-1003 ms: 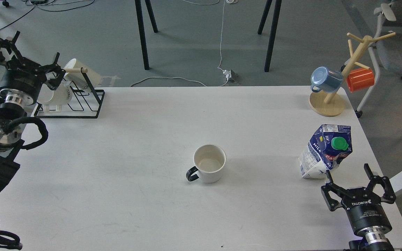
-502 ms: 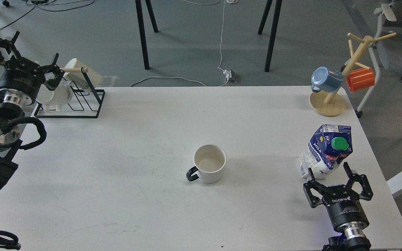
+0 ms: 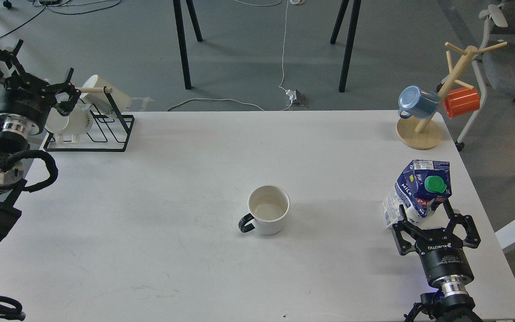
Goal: Place cup and milk with both arms
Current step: 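Move the right gripper up to the milk carton and grasp it, then slide the milk carton with the right gripper beside the white mug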
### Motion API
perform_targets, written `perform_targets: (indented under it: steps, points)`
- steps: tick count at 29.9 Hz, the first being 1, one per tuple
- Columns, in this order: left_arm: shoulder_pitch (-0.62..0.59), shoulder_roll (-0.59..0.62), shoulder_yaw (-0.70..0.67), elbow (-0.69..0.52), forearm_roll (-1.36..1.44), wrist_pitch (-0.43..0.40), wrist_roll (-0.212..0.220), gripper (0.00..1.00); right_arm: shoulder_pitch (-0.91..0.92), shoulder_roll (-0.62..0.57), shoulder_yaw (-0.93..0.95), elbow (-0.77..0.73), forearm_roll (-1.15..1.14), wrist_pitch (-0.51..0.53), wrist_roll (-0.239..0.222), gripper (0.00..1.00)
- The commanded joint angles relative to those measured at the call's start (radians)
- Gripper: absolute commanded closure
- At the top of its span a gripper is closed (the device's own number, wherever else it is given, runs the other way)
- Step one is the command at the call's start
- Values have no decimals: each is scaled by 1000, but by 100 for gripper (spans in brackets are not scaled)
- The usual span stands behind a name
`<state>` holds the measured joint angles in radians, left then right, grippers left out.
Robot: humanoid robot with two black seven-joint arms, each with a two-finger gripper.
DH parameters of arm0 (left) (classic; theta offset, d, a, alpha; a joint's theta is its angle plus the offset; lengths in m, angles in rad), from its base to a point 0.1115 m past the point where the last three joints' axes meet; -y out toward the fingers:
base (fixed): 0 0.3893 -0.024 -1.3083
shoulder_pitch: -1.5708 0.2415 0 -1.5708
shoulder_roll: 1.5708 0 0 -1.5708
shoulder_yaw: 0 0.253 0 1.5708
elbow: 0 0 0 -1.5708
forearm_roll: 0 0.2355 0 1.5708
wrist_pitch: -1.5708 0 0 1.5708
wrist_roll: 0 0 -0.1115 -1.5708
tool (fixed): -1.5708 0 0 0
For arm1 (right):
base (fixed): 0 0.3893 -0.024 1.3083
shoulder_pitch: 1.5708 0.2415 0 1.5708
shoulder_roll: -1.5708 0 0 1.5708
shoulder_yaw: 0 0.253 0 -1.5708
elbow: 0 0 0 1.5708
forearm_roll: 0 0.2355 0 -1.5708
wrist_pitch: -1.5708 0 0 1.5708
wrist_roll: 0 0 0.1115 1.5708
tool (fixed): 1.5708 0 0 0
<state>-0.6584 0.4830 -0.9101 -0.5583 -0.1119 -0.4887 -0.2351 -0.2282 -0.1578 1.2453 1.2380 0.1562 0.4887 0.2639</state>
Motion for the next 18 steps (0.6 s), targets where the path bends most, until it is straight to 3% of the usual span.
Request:
perform_targets:
  steps: [1, 3, 6, 13, 18]
  points:
    - [6, 3, 0, 0, 3, 0, 3, 1, 20, 14, -4, 0, -1, 0, 0, 8]
    - [10, 3, 0, 0, 3, 0, 3, 1, 29, 17, -6, -3, -1, 0, 0, 11]
    - [11, 5, 0, 1, 3, 0, 3, 1, 36, 17, -13, -14, -3, 0, -2, 23]
    - [11, 9, 0, 1, 3, 0, 2, 1, 29, 12, -21, -8, -4, 0, -3, 64]
    - [10, 8, 2, 1, 5, 0, -1, 1, 15, 11, -41, 6, -6, 0, -9, 75]
